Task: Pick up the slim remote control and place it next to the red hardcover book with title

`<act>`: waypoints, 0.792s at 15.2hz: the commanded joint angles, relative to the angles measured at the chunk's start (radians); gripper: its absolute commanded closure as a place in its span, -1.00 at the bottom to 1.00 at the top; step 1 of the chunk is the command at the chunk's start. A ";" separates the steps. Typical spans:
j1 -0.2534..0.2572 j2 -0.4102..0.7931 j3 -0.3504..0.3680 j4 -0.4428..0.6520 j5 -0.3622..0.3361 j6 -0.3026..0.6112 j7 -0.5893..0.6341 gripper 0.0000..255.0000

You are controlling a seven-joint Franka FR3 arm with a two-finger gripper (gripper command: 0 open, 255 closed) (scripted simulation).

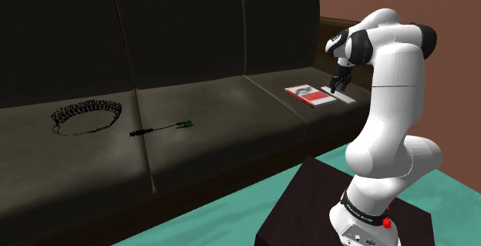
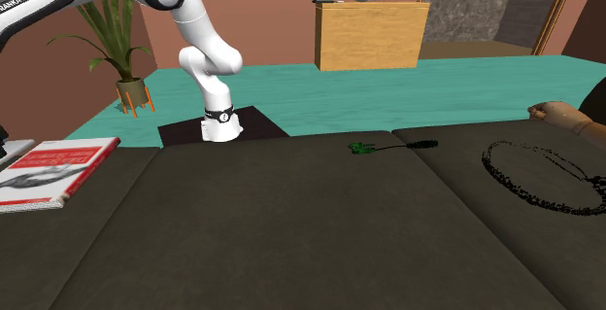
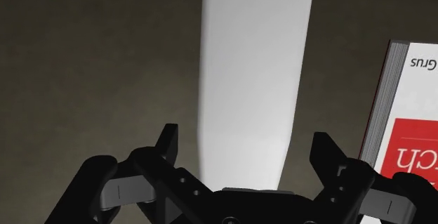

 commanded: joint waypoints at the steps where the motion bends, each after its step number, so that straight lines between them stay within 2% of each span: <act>1: 0.001 -0.009 -0.003 0.021 -0.006 -0.029 0.004 -1.00; 4: 0.000 -0.028 -0.009 0.089 -0.017 -0.114 0.012 -1.00; 12: 0.000 -0.028 -0.009 0.089 -0.017 -0.114 0.012 -1.00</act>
